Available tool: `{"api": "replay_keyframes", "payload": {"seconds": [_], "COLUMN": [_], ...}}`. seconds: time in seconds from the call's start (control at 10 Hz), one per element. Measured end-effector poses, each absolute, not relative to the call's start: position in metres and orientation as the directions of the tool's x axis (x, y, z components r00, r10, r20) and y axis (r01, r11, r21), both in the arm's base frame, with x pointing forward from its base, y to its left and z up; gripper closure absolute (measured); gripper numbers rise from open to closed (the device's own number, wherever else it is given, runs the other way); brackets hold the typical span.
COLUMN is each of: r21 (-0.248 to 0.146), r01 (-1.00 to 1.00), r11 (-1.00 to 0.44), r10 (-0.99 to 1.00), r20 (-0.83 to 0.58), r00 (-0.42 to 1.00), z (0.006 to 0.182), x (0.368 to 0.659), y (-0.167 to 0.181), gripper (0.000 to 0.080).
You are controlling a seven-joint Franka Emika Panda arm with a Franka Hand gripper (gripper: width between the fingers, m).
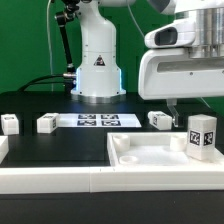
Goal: Assemble square table
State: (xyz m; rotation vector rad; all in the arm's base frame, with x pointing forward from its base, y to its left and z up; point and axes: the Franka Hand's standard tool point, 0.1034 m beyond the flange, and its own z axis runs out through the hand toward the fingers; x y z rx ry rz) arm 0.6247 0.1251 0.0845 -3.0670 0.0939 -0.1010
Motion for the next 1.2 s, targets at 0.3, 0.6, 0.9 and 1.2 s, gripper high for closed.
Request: {"api": "replay_keyframes", "payload": {"seconds": [0.3, 0.6, 0.9, 1.2], "r21": [-0.056, -0.035, -0.027, -0.028], "r01": [0.183, 0.348, 0.403, 0.397], "r11": [-0.982, -0.937, -0.915, -0.917], "r10": [0.178, 0.344, 0.400, 0.394], "r20": [0.080, 0.087, 0.089, 0.089], "r00": [0.981, 0.935, 0.912, 0.915], "z": [0.0849, 0.0848, 0.0848, 0.0848], "x": [0.6257, 0.6258, 0.6259, 0.6259], "y": [0.1225, 0.1219, 0.1214, 0.1212], "gripper": [0.0150, 0.0150, 0.0271, 0.0511]}}
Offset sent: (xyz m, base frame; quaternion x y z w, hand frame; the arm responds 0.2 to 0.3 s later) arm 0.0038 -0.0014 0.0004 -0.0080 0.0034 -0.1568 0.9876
